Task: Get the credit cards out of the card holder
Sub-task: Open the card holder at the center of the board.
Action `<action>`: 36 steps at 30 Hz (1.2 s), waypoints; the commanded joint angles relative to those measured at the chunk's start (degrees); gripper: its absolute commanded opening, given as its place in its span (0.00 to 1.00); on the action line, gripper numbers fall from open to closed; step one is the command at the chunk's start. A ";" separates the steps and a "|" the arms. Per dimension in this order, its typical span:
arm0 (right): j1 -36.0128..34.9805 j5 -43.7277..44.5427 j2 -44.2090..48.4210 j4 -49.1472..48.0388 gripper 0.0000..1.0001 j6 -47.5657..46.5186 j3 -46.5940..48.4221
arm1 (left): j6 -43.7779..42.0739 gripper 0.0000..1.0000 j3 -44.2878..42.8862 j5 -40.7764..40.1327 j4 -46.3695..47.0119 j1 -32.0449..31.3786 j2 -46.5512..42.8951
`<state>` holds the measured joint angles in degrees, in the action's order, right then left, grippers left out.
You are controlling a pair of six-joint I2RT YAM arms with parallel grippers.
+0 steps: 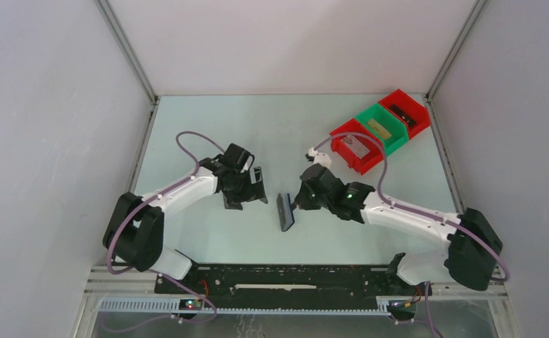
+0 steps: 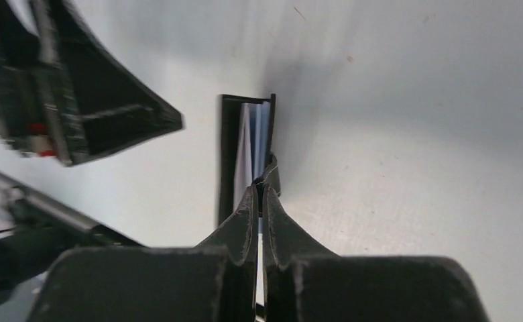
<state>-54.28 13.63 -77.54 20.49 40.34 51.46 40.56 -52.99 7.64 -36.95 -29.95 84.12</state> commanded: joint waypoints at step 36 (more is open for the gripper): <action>20.09 -6.15 12.94 1.01 0.25 8.37 -25.70 | -8.54 0.94 -6.31 2.04 -2.27 1.31 -0.61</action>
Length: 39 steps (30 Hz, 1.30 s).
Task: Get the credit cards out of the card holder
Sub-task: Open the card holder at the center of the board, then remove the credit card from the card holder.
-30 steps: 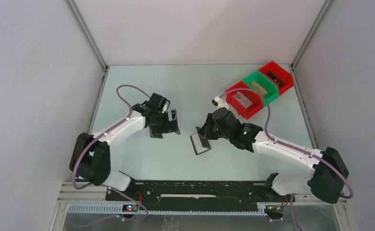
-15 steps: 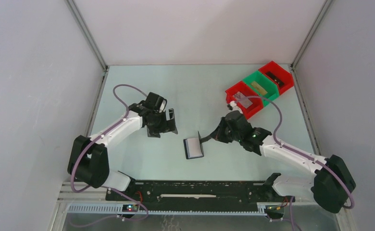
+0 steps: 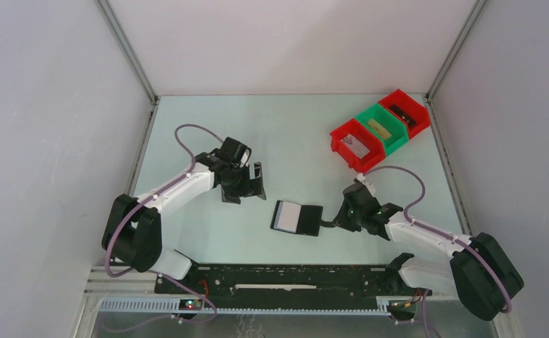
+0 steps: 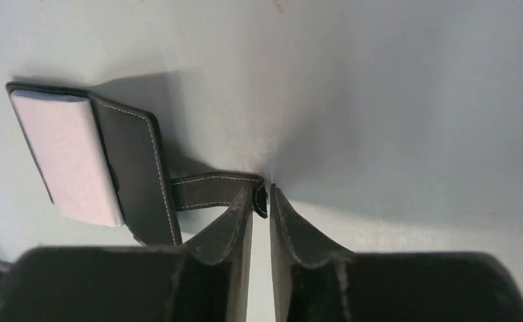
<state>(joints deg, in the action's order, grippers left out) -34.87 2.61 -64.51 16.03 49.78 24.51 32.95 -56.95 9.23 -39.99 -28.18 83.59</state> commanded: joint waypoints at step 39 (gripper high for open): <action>-5.10 2.67 -13.40 -1.32 0.22 0.47 6.45 | 8.47 0.99 -2.43 13.46 19.40 -11.74 10.21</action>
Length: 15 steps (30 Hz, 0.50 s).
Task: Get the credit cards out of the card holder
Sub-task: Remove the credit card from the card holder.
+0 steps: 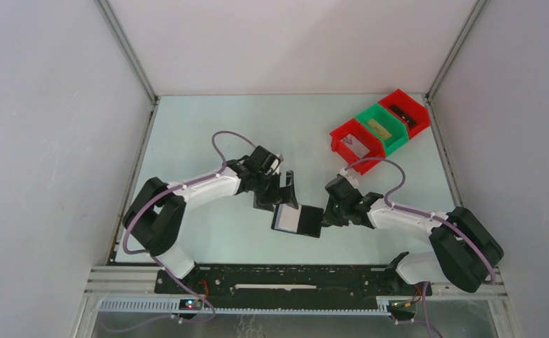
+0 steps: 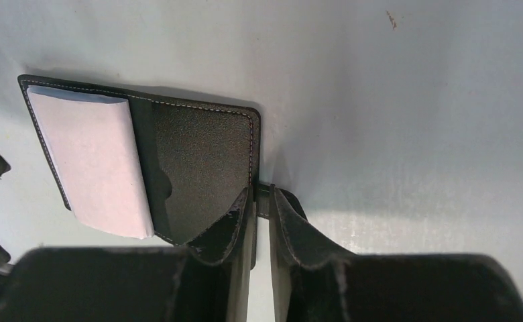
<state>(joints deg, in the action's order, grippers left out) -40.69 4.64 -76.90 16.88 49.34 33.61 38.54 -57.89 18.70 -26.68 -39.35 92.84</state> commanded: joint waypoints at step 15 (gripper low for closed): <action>0.70 -0.51 -2.80 -4.53 0.19 1.05 -3.28 | 5.04 1.00 -0.28 1.43 7.55 -1.63 3.57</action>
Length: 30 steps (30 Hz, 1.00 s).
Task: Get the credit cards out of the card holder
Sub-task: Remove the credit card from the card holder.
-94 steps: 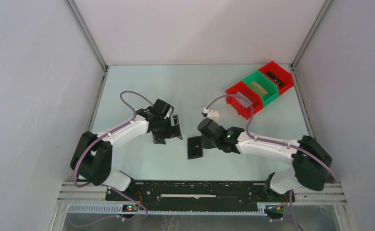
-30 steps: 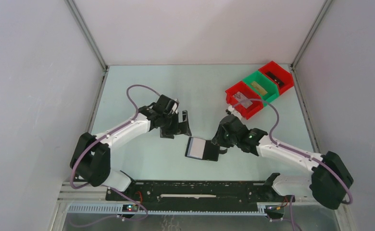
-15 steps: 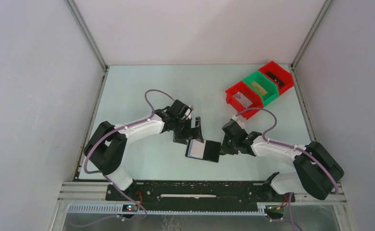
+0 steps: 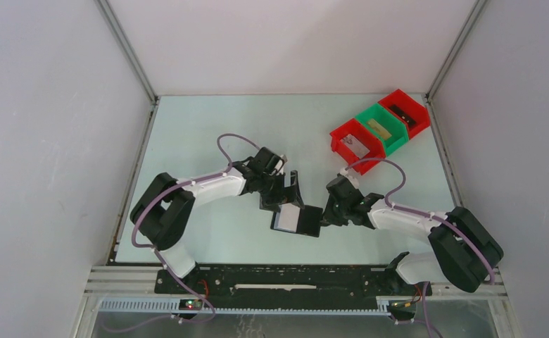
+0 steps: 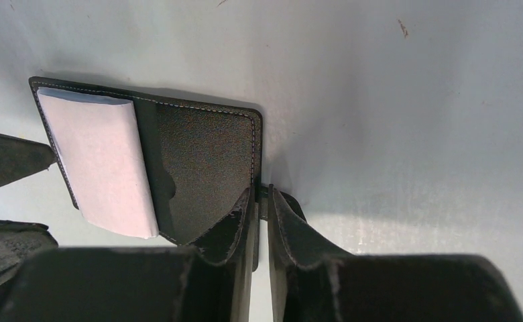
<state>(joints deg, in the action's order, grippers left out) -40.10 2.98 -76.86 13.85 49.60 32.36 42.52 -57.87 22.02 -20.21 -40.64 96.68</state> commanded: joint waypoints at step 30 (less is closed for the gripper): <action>0.17 0.53 -3.67 -2.51 0.18 0.83 -1.95 | 2.09 1.00 -1.14 8.68 6.35 -1.28 1.06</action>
<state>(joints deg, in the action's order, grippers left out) -39.83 1.91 -78.06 11.27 49.84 32.36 42.17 -57.87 22.79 -20.71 -41.23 98.08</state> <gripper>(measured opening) 0.187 0.996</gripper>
